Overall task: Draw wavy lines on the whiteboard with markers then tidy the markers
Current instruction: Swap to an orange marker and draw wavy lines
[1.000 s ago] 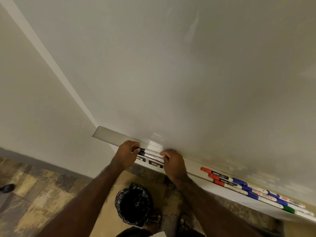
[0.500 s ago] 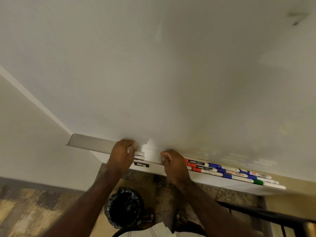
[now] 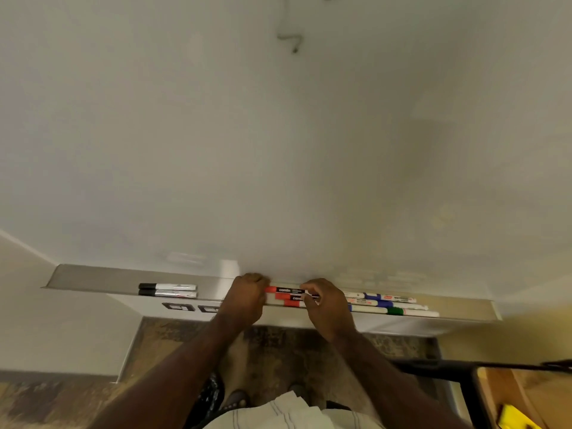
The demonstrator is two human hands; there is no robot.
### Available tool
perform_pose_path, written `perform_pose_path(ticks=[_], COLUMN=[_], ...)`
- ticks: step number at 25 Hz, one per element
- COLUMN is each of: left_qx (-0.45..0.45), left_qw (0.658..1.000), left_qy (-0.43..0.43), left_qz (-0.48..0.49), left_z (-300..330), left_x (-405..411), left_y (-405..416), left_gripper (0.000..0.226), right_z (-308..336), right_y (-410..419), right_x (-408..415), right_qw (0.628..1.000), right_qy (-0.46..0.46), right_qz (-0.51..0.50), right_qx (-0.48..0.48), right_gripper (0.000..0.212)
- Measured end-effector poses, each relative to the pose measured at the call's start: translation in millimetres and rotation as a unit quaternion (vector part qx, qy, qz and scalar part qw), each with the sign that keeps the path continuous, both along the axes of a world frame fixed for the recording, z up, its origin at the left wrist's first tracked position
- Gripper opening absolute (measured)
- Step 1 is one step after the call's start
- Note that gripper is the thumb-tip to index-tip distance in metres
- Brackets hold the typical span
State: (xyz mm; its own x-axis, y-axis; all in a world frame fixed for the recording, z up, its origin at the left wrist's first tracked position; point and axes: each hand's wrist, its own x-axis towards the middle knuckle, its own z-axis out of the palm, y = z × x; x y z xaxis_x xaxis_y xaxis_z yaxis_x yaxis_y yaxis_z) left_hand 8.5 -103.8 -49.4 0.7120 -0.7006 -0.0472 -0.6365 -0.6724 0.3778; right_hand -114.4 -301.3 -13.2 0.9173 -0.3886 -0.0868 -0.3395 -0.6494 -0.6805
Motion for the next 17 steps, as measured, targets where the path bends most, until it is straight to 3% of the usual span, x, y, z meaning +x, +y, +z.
perform_pose_path(ticks=[9,14,17], left_qx=[0.064,-0.012,-0.092], left_qw=[0.996,0.994,0.989], left_qy=[-0.051,-0.055,-0.052], left_qz=[0.038,0.089,0.103], left_z=[-8.3,9.9,34.7], left_x=[-14.7,-32.0,-47.7], left_y=[-20.2,-15.6,-16.3], left_gripper=[0.018,0.014,0.015], right_z=[10.2,20.1,39.5], right_y=[-51.6,-51.7,-41.6], right_x=[-23.4,-32.1,-30.8], right_qw=[0.999,0.996,0.982], right_qy=[0.013,0.007,0.064], right_qz=[0.032,0.0,-0.041], right_qx=[0.028,0.09,0.174], right_gripper=[0.019,0.021,0.037])
